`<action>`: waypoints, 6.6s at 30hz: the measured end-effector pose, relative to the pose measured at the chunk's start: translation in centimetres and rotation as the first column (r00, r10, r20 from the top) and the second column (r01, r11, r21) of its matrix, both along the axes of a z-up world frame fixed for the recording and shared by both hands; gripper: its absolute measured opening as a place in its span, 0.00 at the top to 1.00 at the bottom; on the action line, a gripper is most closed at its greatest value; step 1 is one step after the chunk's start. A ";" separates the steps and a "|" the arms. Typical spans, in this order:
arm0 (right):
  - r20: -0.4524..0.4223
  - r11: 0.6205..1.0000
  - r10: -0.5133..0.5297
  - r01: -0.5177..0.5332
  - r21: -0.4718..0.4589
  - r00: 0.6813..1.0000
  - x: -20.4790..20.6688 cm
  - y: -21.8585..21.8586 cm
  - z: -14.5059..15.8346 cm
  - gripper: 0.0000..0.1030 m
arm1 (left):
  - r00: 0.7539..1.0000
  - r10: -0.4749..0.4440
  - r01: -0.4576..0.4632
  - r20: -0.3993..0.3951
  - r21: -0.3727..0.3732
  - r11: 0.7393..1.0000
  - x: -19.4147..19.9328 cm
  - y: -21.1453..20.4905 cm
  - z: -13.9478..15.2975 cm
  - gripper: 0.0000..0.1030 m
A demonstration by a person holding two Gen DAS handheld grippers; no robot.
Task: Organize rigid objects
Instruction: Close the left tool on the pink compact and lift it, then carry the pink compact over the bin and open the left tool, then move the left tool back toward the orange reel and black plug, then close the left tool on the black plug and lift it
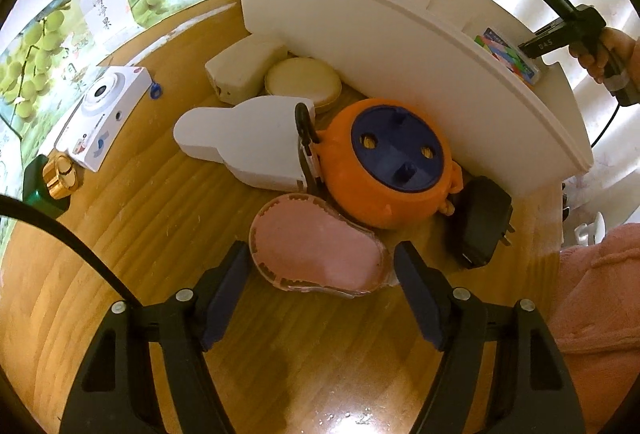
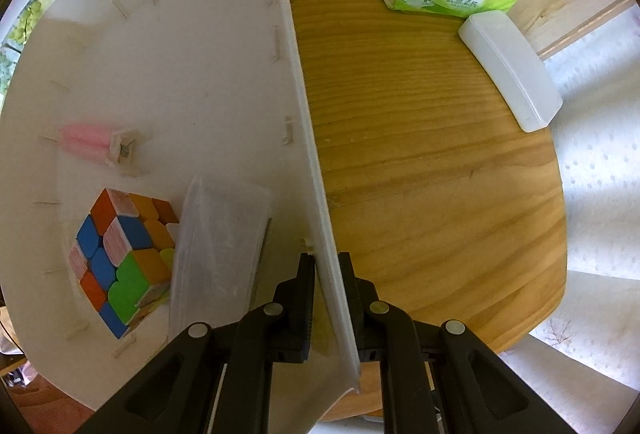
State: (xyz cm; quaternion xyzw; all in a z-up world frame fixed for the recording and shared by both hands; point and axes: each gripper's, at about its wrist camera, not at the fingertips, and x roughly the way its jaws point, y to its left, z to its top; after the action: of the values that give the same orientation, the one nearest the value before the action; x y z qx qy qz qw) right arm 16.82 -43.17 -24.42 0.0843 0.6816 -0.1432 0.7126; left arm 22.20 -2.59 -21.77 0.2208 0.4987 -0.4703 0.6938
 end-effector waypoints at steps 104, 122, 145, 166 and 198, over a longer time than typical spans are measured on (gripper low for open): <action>0.026 0.913 0.391 -0.391 0.114 0.920 -1.6 1.8 -2.4 0.92 | 0.826 0.563 -0.552 0.023 -0.166 0.817 -11.0 -18.1 10.3 0.24; -0.004 0.966 0.251 -0.250 0.074 0.968 -0.7 1.1 -1.9 0.92 | 0.800 0.600 -0.591 0.030 -0.139 0.795 -10.3 -8.7 11.2 0.24; 0.023 0.998 0.052 -0.053 0.045 0.998 0.3 -1.4 -0.8 0.92 | 0.939 0.343 -0.338 -0.022 0.121 0.933 -8.6 -4.7 6.3 0.23; 0.038 0.999 -0.002 0.001 0.036 0.999 -0.6 -1.9 -0.8 0.90 | 0.991 0.107 -0.085 -0.082 0.235 0.968 -9.2 -9.2 0.2 0.23; 0.033 0.997 0.054 -0.056 0.055 0.998 -0.9 -1.9 -0.9 0.91 | 0.983 0.184 -0.179 -0.014 0.185 0.966 -10.9 -7.5 0.6 0.34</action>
State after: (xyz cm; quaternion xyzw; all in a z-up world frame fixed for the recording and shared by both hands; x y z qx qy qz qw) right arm 15.92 -45.04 -25.32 0.0876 0.6761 -0.1032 0.7242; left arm 11.25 -10.10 -21.15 0.2298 0.5687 -0.3604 0.7028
